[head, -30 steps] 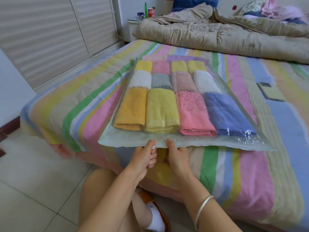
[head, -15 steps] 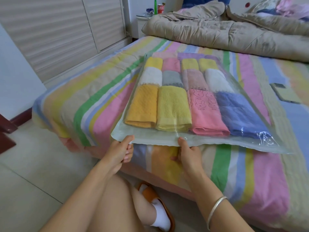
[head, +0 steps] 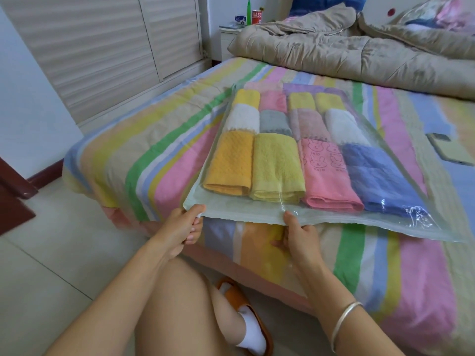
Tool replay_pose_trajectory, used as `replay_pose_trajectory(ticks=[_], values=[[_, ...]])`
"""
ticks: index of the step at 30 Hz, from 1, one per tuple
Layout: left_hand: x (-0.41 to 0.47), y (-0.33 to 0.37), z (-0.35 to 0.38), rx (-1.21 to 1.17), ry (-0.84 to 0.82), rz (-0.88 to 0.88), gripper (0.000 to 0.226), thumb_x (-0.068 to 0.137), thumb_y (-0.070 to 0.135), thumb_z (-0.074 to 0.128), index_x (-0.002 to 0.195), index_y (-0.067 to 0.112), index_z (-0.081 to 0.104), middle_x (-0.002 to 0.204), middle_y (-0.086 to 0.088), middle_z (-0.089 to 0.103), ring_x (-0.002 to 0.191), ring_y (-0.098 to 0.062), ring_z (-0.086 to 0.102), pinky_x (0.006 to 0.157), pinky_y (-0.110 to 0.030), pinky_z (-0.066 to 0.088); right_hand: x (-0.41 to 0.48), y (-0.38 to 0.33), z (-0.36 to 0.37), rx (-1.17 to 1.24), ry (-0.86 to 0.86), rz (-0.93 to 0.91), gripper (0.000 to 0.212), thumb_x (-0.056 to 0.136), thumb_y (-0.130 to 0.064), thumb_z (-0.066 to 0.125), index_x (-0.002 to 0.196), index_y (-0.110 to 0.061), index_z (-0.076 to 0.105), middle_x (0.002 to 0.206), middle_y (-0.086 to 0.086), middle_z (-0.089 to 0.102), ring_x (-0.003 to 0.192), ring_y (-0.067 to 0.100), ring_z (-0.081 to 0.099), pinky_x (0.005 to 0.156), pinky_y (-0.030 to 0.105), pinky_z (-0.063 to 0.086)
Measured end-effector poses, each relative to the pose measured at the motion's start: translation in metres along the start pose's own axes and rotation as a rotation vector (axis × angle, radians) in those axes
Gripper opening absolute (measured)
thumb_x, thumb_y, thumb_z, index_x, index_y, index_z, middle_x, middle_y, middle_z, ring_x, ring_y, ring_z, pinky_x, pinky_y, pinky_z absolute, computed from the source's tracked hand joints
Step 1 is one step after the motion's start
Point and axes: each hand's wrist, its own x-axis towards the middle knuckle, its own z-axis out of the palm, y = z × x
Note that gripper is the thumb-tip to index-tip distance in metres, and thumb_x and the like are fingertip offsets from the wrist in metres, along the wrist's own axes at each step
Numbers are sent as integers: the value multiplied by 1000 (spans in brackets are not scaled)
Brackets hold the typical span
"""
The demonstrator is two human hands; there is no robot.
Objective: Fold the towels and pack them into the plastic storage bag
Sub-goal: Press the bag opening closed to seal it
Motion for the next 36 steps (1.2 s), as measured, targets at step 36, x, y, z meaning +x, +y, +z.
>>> replay_pose_trajectory(ticks=[36], values=[[4, -7, -2, -192, 99, -42, 49, 94, 23, 50, 51, 18, 27, 39, 2, 21, 29, -10, 17, 37, -14, 14, -38, 8, 142, 153, -284, 131, 46, 97, -26, 47, 67, 5, 63, 64, 23, 60, 53, 31, 58, 56, 46, 51]])
